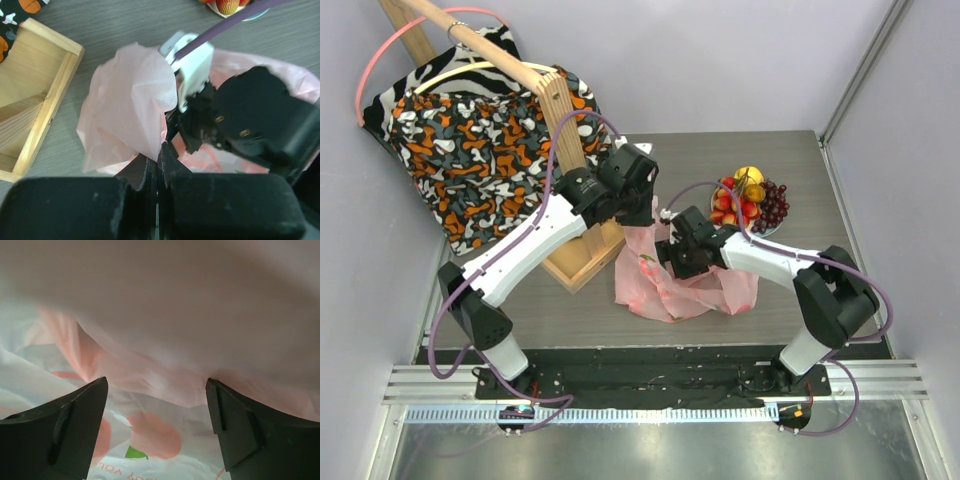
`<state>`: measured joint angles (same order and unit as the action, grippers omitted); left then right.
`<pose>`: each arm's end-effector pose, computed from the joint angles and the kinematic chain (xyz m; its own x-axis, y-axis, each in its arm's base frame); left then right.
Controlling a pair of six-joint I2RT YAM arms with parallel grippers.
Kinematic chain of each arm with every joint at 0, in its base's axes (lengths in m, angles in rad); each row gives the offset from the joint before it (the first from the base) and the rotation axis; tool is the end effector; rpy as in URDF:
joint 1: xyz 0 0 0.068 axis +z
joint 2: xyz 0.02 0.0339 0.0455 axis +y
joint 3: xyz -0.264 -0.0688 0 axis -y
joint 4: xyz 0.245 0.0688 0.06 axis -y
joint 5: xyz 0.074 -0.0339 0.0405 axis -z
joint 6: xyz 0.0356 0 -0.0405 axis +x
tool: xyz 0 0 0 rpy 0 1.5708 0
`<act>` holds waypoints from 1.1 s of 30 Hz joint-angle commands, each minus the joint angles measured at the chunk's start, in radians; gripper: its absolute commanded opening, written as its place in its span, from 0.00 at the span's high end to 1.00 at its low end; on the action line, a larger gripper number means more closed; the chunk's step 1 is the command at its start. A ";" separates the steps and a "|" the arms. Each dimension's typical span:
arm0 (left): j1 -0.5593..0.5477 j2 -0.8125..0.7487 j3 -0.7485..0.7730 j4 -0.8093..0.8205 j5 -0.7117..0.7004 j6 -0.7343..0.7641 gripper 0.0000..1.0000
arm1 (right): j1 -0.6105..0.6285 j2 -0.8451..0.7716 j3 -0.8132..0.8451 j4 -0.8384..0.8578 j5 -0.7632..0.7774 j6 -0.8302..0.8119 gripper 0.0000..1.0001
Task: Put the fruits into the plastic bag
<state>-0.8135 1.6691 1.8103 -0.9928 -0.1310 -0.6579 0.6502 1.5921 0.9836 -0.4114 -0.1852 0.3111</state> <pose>0.2452 -0.2526 0.3879 -0.8133 -0.0221 -0.5814 0.2073 0.9227 -0.3251 0.2491 0.1977 0.1938 -0.8513 -0.2694 -0.4503 -0.4319 0.8471 0.3096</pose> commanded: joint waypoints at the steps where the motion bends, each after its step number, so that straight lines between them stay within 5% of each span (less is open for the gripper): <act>1: 0.025 -0.012 0.006 0.054 -0.019 -0.032 1.00 | 0.035 0.020 0.032 -0.004 0.026 -0.038 0.01; 16: 0.033 -0.206 -0.207 0.065 0.117 -0.049 1.00 | -0.003 0.175 0.242 -0.017 0.385 0.009 0.00; 26: 0.033 -0.279 -0.244 0.019 0.125 -0.106 1.00 | -0.061 0.298 0.351 -0.021 0.348 0.040 0.00; 33: 0.034 -0.203 -0.215 0.014 0.047 -0.104 1.00 | -0.063 0.221 0.333 -0.038 0.245 -0.003 0.00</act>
<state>-0.7891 1.4284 1.5585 -0.9634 -0.0322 -0.7277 0.5915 1.8896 1.3045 -0.4427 0.1196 0.3332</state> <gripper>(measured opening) 0.017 0.996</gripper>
